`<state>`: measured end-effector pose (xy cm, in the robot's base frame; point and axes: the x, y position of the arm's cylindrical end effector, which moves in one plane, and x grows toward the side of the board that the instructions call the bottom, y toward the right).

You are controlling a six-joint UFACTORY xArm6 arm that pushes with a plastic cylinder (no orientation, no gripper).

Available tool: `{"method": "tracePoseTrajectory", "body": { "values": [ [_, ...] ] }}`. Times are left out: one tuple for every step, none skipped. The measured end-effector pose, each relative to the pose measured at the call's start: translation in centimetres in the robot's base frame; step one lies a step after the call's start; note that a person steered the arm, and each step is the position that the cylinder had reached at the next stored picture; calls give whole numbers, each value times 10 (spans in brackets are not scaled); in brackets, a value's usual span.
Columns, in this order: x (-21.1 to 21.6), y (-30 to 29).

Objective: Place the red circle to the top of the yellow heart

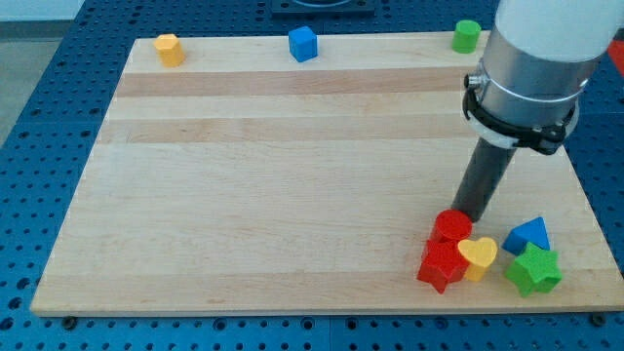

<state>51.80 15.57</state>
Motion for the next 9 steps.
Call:
{"method": "tracePoseTrajectory", "body": {
  "values": [
    [-6,-6],
    [-8,-35],
    [-8,-73],
    [-2,-83],
    [15,-83],
    [34,-80],
    [36,-63],
    [31,-46],
    [22,-30]
  ]
}}
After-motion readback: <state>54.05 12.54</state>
